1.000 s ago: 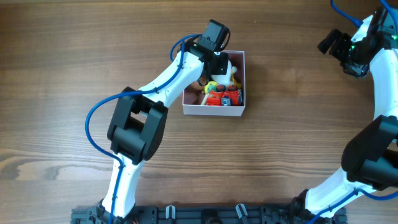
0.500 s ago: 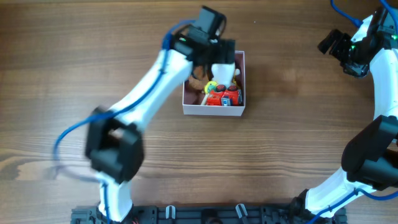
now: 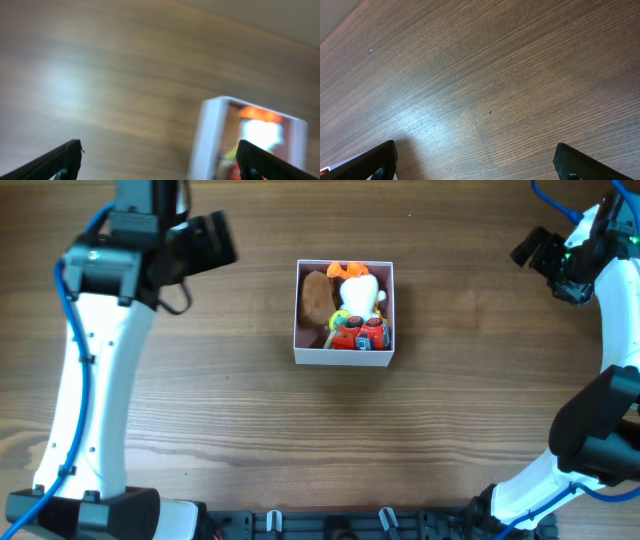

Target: Pack container

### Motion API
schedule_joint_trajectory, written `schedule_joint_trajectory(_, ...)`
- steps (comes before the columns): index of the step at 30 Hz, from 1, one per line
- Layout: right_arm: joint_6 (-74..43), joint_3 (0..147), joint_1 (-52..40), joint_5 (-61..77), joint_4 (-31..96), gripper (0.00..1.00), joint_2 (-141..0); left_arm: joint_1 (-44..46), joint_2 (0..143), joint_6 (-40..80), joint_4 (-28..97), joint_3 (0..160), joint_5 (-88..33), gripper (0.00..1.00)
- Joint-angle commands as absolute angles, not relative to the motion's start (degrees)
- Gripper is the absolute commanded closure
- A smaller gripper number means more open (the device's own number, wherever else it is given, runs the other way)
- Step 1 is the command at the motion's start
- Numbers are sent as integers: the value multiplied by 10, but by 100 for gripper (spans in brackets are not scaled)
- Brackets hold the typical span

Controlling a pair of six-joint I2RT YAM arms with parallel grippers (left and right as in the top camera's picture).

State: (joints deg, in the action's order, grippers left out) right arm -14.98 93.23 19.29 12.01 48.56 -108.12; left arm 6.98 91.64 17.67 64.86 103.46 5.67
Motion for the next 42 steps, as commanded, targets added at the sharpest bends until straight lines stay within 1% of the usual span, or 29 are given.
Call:
schedule_joint_trajectory(1,-154,931,192,126,484,0,-1089,-2,919,165,665,1034,116,0)
schedule_joint_trajectory(7,-154,931,192,126,484,0,-1089,-63,919,170,675,1034,97,0)
schedule_joint_trajectory(18,-154,931,185,125,484,0,-1081,-69,919,170,678,1034,97,0)
schedule_joint_trajectory(24,-154,931,130,125,484,0,-972,-69,919,170,678,1034,97,0)
schedule_joint_trajectory(34,-154,931,-26,126,484,0,-762,-69,919,170,678,1034,97,0)
schedule_joint_trajectory(37,-154,931,-43,125,485,0,-724,-69,919,170,678,1034,97,0)
schedule_joint_trajectory(42,-150,927,-44,125,507,0,-662,-69,919,170,678,1034,97,0)
